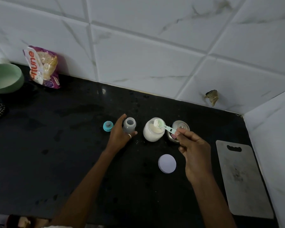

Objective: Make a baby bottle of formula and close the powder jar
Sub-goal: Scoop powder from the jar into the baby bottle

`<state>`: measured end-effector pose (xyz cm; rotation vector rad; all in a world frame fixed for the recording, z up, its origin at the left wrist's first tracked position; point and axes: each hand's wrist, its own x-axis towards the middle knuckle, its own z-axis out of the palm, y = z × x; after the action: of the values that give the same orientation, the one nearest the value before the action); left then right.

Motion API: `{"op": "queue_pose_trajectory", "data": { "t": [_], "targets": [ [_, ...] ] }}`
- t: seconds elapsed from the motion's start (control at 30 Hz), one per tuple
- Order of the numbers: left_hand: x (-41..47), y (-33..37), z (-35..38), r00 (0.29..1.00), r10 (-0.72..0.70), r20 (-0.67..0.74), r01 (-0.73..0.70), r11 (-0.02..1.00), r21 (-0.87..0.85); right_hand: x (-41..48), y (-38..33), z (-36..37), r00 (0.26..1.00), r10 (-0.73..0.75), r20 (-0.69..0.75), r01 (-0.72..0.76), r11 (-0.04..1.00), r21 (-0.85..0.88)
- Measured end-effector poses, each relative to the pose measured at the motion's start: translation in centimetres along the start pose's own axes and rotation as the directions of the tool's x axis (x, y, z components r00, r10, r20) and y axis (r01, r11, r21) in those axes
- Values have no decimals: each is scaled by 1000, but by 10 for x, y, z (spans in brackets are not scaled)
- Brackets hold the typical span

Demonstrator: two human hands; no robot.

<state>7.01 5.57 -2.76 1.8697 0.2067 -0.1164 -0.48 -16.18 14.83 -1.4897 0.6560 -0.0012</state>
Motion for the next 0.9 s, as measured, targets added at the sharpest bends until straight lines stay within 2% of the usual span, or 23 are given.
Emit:
{"op": "queue_pose_trajectory", "data": {
  "t": [0.2, 0.37, 0.6, 0.77, 0.9],
  "targets": [
    [1, 2, -5, 997, 76, -23, -75, 996, 47, -1, -2, 9, 999, 29, -13, -29, 999, 23],
    [-4, 44, -24, 985, 149, -85, -148, 989, 26, -3, -23, 15, 999, 29, 28, -32, 993, 116],
    [-33, 143, -54, 922, 342, -183, -342, 939, 28, -18, -89, 23, 988, -105, 113, 78, 971, 225],
    [-59, 186, -61, 878, 425, -221, -426, 904, 46, -33, -138, 21, 967, -200, 160, 157, 956, 247],
    [-72, 213, -62, 829, 493, -266, -478, 870, 122, -42, -162, 18, 945, -276, 177, 232, 944, 234]
  ]
}}
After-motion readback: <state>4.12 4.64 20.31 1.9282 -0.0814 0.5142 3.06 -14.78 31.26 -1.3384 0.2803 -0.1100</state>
